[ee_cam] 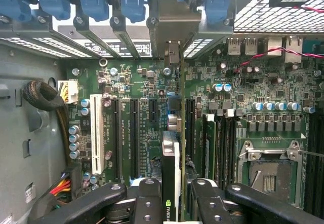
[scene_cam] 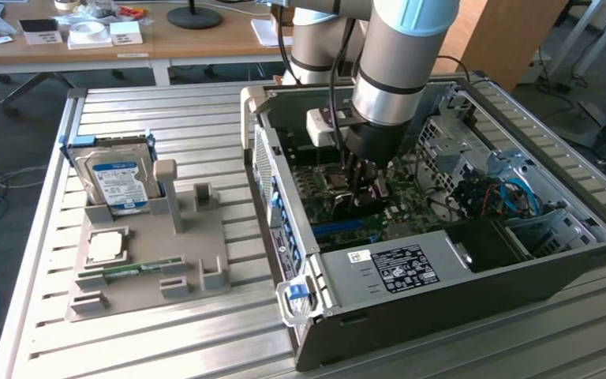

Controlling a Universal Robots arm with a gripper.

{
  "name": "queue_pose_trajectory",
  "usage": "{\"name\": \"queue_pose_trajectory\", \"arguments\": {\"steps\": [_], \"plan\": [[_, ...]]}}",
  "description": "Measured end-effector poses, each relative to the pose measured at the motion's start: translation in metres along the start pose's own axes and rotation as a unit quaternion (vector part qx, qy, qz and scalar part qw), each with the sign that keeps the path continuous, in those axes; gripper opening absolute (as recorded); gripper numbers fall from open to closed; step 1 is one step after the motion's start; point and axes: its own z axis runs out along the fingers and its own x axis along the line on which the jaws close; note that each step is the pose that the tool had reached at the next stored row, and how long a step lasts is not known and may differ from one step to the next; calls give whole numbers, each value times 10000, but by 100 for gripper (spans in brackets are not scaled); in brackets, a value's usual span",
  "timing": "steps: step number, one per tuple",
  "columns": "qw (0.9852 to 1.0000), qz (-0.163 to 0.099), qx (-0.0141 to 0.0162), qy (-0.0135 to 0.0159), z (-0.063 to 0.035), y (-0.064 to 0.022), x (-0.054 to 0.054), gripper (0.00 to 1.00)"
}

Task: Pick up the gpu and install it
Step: 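Insert the gpu into the slot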

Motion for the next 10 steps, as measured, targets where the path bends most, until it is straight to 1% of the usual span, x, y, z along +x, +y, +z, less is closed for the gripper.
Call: {"name": "queue_pose_trajectory", "arguments": {"steps": [3, 10], "plan": [[10000, -1, 0, -6, 14, -1, -1, 27], [10000, -1, 0, -6, 76, 0, 1, 27]]}}
